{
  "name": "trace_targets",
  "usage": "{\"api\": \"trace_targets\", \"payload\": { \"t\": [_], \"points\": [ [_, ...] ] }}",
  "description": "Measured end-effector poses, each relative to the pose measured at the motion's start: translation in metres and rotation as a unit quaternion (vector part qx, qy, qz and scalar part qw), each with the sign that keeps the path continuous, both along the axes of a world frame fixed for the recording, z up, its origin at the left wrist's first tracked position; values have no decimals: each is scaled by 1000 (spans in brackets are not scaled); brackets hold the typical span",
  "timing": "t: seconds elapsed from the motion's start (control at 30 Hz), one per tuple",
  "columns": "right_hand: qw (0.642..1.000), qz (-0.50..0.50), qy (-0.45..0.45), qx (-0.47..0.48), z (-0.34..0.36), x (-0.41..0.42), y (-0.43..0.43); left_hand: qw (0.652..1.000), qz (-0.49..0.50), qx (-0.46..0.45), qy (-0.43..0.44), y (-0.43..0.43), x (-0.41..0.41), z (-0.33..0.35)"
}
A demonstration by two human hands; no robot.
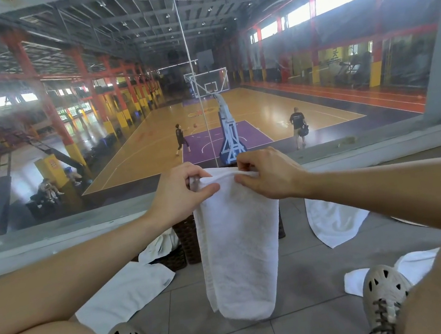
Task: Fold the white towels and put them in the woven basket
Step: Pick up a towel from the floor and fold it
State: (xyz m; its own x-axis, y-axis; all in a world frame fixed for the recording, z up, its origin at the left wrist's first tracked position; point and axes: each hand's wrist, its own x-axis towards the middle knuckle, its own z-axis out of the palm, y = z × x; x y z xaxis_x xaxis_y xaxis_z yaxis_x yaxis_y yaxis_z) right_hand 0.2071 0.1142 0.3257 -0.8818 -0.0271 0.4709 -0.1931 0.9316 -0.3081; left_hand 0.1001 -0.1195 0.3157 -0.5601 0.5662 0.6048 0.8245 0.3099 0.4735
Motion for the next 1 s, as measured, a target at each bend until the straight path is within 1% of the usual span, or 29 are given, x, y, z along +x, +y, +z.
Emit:
{"api": "trace_targets", "payload": {
  "t": [0.1, 0.2, 0.3, 0.37, 0.4, 0.43, 0.5, 0.57, 0.6, 0.63, 0.7, 0.73, 0.83, 0.93, 1.0],
  "points": [
    [1000, -10, 8, 13, 2, 1, -1, 1000, 2, 12, -5, 1, 3, 4],
    [1000, 6, 6, 21, 3, 2, -3, 1000, -16, 6, 0, 1, 7, 6],
    [997, 29, -22, 61, 7, 0, -9, 999, -46, -16, 4, 4, 19, 10],
    [996, 45, -32, 74, 8, -2, -15, 999, -47, -25, 8, 8, 28, 13],
    [996, 50, -28, 68, 7, -3, -17, 999, -39, -22, -8, 8, 30, 14],
    [997, 52, -20, 60, 8, -2, -19, 998, -34, -14, -44, 6, 30, 15],
    [997, 55, -12, 52, 14, 1, -22, 988, -32, -27, -147, -5, 24, 11],
    [997, 57, -9, 55, 27, 3, -26, 969, -39, -112, -215, -20, 18, -6],
    [997, 59, -2, 49, 34, 2, -28, 956, -34, -162, -241, -27, 12, -21],
    [997, 64, 4, 36, 40, -1, -29, 943, -27, -193, -269, -33, 10, -36],
    [998, 64, 23, 17, 50, -9, -27, 926, 12, -208, -313, -42, 2, -71],
    [998, 63, 25, 3, 54, -12, -24, 920, 35, -220, -322, -47, -6, -87],
    [999, 16, -4, -31, 51, -26, -4, 903, 45, -265, -335, -60, -41, -120],
    [993, -67, -50, -88, 5, -47, 33, 890, 53, -318, -322, -74, -82, -129],
    [974, -117, -84, -174, -49, -56, 55, 883, 52, -330, -330, -80, -106, -125]
  ]
}}
